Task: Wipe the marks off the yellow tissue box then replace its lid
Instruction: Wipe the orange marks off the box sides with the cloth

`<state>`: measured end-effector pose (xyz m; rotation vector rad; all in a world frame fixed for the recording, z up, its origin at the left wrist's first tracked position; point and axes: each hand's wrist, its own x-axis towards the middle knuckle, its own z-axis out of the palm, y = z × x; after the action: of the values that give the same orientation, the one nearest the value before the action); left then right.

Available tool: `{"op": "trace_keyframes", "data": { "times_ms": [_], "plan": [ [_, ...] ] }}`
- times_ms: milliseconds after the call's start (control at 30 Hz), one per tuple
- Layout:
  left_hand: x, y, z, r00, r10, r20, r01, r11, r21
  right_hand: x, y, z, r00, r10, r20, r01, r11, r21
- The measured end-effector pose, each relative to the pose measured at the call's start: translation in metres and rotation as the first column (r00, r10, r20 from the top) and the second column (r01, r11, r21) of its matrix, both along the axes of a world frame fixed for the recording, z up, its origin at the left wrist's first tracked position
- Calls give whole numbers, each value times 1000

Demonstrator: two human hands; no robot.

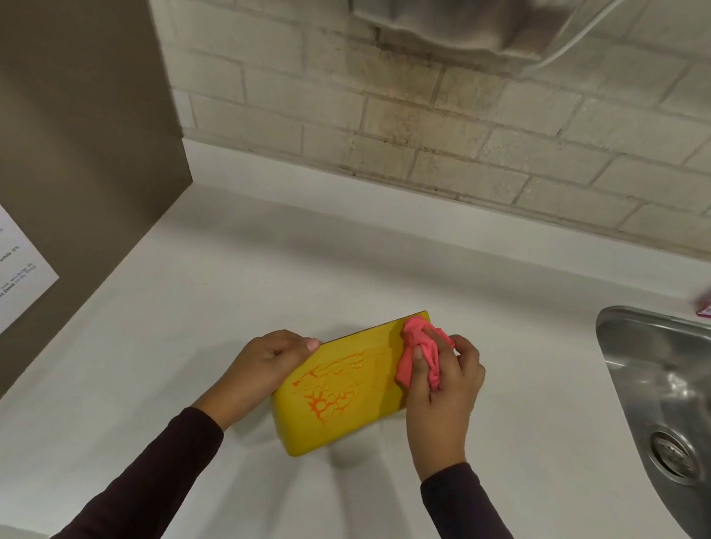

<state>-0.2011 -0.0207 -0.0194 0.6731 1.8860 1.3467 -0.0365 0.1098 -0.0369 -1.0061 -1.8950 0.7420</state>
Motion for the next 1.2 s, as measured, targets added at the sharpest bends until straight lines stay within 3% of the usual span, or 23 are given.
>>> {"op": "trace_keyframes", "data": {
  "times_ms": [133,233,433,700,867,933,1200],
  "plan": [
    [-1,0,0,1000,-1,5,1,1000,-21,1,-5,5,975,185,123,-201,970,137],
    [-4,1,1,1000,-8,20,9,999,-39,15,-2,1,953,272,133,-291,945,147],
    [0,1,0,1000,-5,25,5,1000,-22,7,13,9,992,118,34,-117,993,-32],
    [0,1,-2,998,20,67,-20,1000,-6,16,-4,4,940,295,170,-319,938,134],
    [2,2,-3,998,15,53,-15,1000,2,15,16,11,987,157,46,-155,987,-49],
    [4,3,-4,998,26,51,-26,1000,1,10,14,12,991,128,42,-126,991,-53],
    [7,2,-6,998,29,63,-30,1000,5,19,-9,-2,948,306,83,-310,950,36]
  ]
}}
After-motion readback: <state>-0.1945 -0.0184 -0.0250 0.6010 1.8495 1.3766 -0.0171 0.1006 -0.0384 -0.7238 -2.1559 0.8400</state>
